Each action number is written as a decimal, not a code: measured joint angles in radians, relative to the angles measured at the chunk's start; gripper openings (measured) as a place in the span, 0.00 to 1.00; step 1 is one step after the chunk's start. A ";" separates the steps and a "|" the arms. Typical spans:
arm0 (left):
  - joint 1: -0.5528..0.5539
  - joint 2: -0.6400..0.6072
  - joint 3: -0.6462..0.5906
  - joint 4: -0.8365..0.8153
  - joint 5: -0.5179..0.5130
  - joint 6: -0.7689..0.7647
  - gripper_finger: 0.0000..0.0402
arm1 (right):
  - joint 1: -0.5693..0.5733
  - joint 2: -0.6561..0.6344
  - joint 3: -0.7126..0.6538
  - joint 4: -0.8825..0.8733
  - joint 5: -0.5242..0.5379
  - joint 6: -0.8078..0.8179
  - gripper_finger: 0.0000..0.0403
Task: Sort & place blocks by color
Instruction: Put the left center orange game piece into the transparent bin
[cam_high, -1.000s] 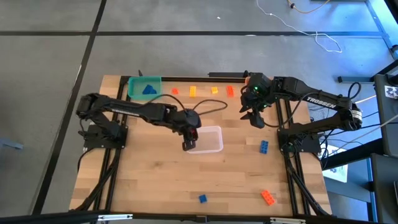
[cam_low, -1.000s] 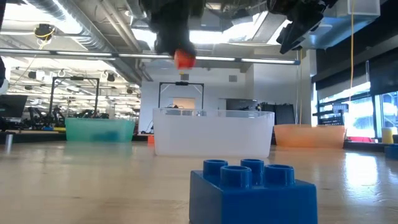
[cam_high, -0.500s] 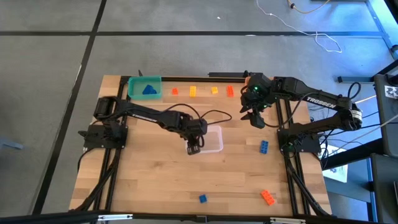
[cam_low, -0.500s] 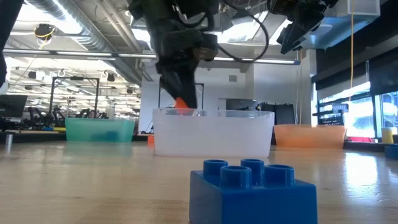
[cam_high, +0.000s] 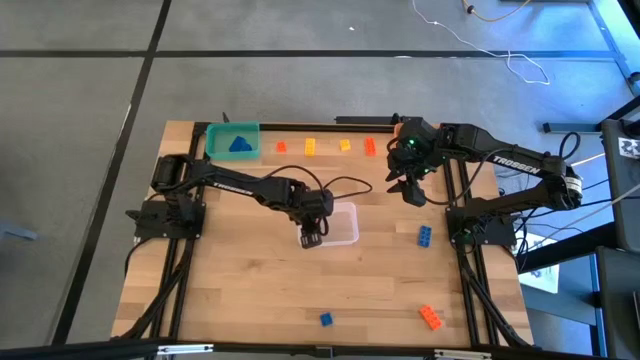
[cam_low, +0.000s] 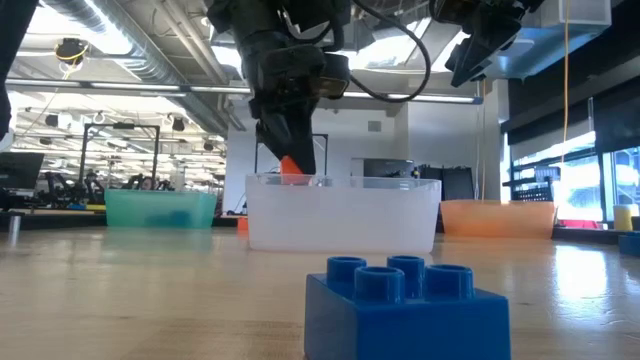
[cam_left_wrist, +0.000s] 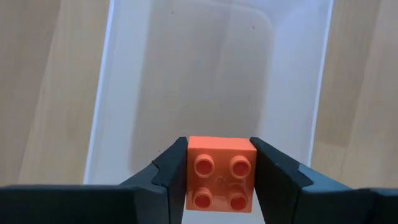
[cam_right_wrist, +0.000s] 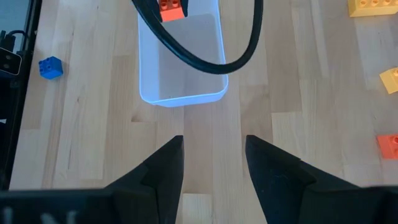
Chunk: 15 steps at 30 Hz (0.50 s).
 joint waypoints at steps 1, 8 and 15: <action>0.000 0.000 0.000 0.000 0.000 0.000 0.35 | 0.000 0.000 0.000 0.000 0.000 0.000 0.43; 0.001 0.000 0.000 0.007 -0.004 0.000 0.41 | 0.000 0.000 0.000 0.000 0.000 0.000 0.43; 0.001 0.000 0.000 0.023 -0.005 0.000 0.41 | 0.000 0.000 0.000 0.000 0.000 0.000 0.43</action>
